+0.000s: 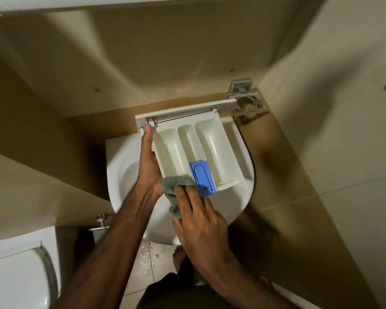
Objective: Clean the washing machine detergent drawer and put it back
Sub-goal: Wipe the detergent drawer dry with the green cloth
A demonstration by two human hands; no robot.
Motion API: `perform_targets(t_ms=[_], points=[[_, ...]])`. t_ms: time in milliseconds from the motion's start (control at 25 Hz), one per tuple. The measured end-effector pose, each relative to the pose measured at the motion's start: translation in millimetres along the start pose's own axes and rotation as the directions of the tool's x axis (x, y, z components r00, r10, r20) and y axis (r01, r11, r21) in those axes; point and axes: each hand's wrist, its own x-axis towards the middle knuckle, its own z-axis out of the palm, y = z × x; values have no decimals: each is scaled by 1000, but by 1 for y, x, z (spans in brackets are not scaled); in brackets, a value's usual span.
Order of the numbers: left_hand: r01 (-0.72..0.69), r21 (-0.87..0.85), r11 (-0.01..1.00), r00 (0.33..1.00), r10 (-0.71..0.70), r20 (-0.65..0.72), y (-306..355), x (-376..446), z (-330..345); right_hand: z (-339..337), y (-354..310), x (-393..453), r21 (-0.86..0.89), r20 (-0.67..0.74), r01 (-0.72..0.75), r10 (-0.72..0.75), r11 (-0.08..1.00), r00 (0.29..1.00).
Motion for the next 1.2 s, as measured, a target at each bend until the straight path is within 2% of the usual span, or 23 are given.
perform_targets(t_ms=[120,240,320,440,520,720,840,920,1000,1080,1120,1200], points=[[-37,6,999,999,37,-4,2,0,-1,0,-6,4,16,-11,-20,20,1000,1000],[-9,22,1000,999,8,32,1,-1,4,-7,-13,27,75,62,-92,88,993,994],[-35,81,996,999,32,41,3,-2,9,-9,-13,45,137,109,-95,81,986,991],[-47,82,996,998,43,48,6,1,7,-14,1,58,332,124,-61,20,941,992],[-48,88,995,998,44,39,9,2,0,-22,15,65,486,139,-124,63,865,988],[-97,327,940,995,98,13,23,0,-21,-44,50,84,796,272,-301,134,525,953],[-232,537,811,943,322,-79,34,0,-40,-69,75,86,864,376,-410,167,293,912],[-315,626,713,896,441,-52,42,0,-45,-88,96,87,863,461,-483,162,146,873],[-355,687,634,912,396,106,50,2,-38,-106,115,87,842,539,-537,119,-51,834],[-380,724,576,925,255,283,55,6,-24,-113,132,85,800,594,-570,114,-188,796],[-372,724,581,926,180,332,57,6,-16,-112,139,85,771,625,-589,112,-243,772],[-272,683,678,931,6,365,61,5,-4,-102,152,86,687,688,-630,45,-362,724]])
